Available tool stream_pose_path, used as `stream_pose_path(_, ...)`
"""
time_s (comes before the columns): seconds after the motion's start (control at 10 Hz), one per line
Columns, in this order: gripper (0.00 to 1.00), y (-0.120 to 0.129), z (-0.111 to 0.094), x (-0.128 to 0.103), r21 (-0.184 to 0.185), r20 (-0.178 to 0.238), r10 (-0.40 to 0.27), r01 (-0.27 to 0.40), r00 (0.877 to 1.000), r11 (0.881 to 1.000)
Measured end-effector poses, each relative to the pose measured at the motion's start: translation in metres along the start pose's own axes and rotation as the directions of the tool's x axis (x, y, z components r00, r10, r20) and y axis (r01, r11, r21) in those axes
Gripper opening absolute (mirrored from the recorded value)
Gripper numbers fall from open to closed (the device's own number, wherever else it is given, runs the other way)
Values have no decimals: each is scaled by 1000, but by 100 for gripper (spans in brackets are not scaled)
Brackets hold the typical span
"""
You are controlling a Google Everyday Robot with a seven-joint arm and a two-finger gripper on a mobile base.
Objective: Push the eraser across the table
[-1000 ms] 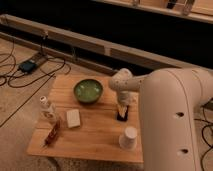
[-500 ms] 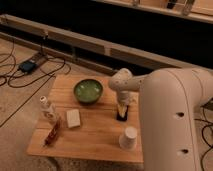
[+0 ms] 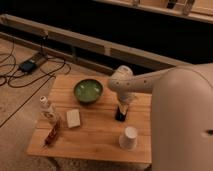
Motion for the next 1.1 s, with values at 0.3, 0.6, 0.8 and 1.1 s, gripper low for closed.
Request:
stream_pose_path(0.3, 73, -9, -28, 5, 46, 99, -18, 13, 995, 999)
stream_pose_path(0.6, 73, 3, -28, -4, 37, 124, -31, 27, 992, 999)
stream_pose_path(0.8, 73, 18, -26, -20, 19, 139, -46, 44, 989, 999)
stream_pose_path(1.1, 73, 43, -20, -38, -39, 175, -51, 59, 983, 998)
